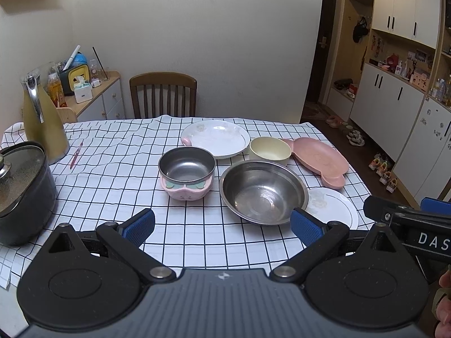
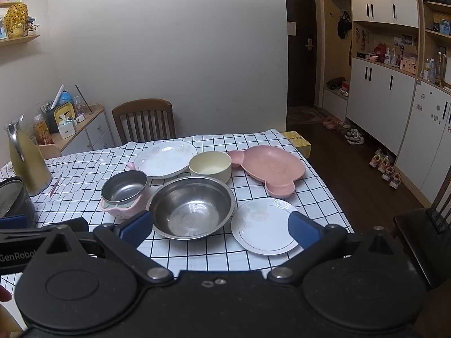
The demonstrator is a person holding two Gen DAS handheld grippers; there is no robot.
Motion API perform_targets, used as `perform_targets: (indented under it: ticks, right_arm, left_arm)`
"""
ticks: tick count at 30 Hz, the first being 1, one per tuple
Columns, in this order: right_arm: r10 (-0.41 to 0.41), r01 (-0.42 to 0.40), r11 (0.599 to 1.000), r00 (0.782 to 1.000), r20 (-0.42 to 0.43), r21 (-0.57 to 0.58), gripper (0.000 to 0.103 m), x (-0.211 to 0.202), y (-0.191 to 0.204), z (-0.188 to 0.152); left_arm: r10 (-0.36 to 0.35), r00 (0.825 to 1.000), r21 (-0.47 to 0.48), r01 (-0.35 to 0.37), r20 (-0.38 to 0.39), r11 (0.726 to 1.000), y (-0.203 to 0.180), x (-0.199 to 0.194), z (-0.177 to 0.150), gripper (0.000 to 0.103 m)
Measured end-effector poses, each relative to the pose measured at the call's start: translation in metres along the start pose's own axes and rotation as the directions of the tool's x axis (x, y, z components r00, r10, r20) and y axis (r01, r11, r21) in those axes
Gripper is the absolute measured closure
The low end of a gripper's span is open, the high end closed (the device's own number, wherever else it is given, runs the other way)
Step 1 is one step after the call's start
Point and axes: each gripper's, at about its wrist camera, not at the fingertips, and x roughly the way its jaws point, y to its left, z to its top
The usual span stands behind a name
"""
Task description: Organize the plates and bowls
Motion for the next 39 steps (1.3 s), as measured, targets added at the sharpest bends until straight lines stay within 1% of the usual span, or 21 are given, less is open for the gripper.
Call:
perform_targets:
  ticks: [13,25,33,39]
  right_arm:
    - [-0.014,0.014,1.0,1.0,-0.001,0.022,0.0,-0.003,0.001,-0.005]
    - [-0.012,0.012,1.0,1.0,-0.01,0.016,0.0,0.004,-0.001,-0.005]
    - [0.011,-0.011,1.0,0.999,-0.037,-0.002,0.0,0.029,-0.005,0.005]
    - [0.049,-0.051,0.998,0.998,-0.042,-0.03,0.0,0.057,-0.013,0.024]
  left_arm:
    - [-0.017,1.0,0.009,0.017,-0.005,1.0,0.002,0.0,-0.001,0.0]
    - [-0.007,1.0,0.001,0.008,-0.02,1.0,0.001,0.011,0.0,0.001]
    - [0.02,0.999,-0.032,-0.022,-0.04,0.999,-0.004,0.033,0.008,0.001]
    - [0.056,0.998,-0.054,-0.058,-0.031,0.997,-0.013,0.055,0.026,0.001]
